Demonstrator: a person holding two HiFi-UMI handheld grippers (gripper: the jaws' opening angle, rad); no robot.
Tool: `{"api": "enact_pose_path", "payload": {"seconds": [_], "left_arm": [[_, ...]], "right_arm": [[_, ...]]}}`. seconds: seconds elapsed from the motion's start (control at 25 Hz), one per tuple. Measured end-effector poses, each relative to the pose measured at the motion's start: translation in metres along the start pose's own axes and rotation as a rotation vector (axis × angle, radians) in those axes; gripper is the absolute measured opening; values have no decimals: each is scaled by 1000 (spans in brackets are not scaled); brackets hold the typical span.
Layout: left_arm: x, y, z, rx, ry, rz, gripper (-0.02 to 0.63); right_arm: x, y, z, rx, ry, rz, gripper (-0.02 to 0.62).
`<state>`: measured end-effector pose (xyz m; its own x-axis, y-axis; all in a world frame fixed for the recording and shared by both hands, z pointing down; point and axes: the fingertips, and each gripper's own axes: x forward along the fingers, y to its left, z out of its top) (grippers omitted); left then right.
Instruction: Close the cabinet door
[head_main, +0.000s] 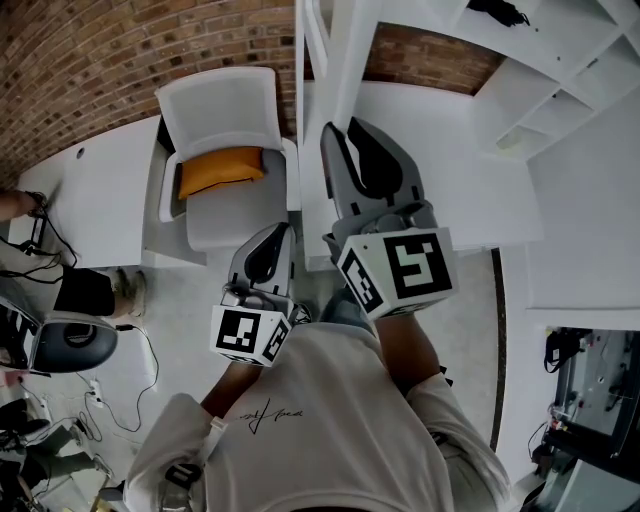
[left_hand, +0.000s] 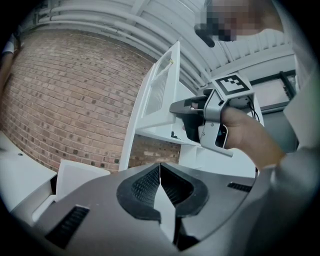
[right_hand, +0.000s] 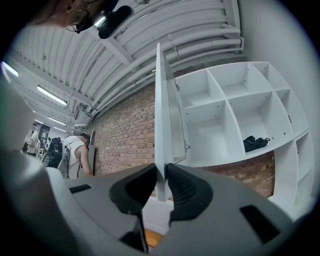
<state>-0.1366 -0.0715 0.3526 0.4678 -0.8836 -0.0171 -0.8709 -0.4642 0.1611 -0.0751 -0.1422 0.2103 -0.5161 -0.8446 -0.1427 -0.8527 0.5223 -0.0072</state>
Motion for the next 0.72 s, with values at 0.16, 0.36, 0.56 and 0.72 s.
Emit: {"api": "enact_pose_path", "payload": {"seconds": [0.16, 0.36, 0.56, 0.72], "left_arm": [[1, -3, -1, 1, 5, -8, 17], [4, -5, 0, 4, 5, -15, 17], [4, -5, -2, 1, 11, -13, 17], [5, -4, -3, -1, 11, -11, 17]], "right_arm": [[-2, -2, 0, -4, -2, 0, 77], [-3, -7, 1, -5, -3, -4, 75], [-3, -7, 1, -6, -5, -1, 75], [-3, -8, 1, -8, -5, 2, 75]]}}
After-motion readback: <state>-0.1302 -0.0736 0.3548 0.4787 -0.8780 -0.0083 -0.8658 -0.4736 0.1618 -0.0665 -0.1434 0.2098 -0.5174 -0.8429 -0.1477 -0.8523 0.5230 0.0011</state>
